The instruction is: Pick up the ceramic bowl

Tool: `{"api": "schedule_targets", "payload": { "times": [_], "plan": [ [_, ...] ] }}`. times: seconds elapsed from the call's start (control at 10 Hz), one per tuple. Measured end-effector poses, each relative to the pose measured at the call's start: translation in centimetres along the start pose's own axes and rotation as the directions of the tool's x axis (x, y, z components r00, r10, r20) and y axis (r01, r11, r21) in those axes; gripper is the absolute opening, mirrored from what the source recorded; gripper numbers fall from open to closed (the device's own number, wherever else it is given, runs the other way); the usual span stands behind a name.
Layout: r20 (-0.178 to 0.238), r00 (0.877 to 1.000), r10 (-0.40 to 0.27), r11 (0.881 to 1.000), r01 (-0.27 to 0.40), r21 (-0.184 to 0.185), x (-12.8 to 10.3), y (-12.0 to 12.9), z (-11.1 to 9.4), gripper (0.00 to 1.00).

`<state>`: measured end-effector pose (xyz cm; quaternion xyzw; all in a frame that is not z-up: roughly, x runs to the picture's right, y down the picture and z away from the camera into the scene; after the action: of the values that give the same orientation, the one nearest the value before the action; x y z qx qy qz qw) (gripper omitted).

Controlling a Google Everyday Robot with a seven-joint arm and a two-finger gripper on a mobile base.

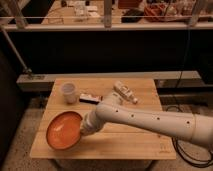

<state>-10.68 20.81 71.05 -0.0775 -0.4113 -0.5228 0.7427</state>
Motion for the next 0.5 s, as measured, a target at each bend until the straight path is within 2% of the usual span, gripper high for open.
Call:
{"api": "schedule_targets", "payload": {
  "times": [0.5],
  "plan": [
    [0.001,1.0,-0.012,1.0,0.012,0.003,-0.22,-0.93,-0.97,0.01]
  ]
}}
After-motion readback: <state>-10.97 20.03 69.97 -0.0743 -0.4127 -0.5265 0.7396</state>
